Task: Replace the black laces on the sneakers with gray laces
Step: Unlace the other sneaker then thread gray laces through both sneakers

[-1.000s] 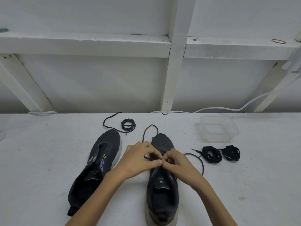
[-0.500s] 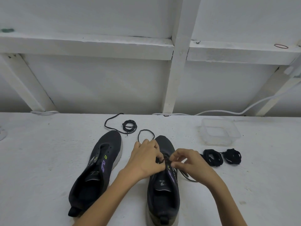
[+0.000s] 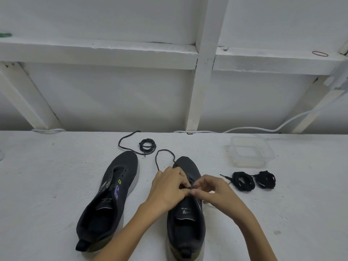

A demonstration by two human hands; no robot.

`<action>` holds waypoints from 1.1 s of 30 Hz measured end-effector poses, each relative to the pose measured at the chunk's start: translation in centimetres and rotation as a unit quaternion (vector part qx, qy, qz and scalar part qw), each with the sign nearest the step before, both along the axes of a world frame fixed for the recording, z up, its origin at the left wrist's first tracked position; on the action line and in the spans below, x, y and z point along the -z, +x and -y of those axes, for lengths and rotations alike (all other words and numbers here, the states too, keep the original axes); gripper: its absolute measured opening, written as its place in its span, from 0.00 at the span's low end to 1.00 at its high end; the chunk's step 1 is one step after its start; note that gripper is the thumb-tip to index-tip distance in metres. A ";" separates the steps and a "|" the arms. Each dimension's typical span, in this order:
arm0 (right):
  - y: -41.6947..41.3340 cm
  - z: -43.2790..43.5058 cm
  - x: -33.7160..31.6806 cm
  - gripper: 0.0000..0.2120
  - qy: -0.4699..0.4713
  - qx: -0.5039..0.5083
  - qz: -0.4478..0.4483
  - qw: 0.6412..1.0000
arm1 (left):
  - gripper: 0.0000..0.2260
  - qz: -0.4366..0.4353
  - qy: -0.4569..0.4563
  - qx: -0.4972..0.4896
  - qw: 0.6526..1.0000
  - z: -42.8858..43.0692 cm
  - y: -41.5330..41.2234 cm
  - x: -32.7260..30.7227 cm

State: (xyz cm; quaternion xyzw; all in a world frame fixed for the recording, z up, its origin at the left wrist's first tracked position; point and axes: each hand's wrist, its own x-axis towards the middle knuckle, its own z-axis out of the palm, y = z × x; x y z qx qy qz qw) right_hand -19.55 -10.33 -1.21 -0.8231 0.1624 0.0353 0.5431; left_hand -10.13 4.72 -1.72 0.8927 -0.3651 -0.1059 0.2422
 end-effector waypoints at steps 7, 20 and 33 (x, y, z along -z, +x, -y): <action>0.9 -0.8 -0.5 0.12 0.004 0.014 -0.044 0.999 | 0.08 0.055 -0.005 -0.015 0.998 -0.1 0.7 -0.1; 1.0 -2.0 1.0 0.05 0.061 0.060 0.070 0.994 | 0.11 -0.296 -0.282 -0.099 0.907 -2.0 0.7 1.0; 1.4 -2.5 1.6 0.02 0.110 0.088 0.108 0.984 | 0.12 -0.282 -0.365 -0.122 0.879 -2.1 0.1 1.1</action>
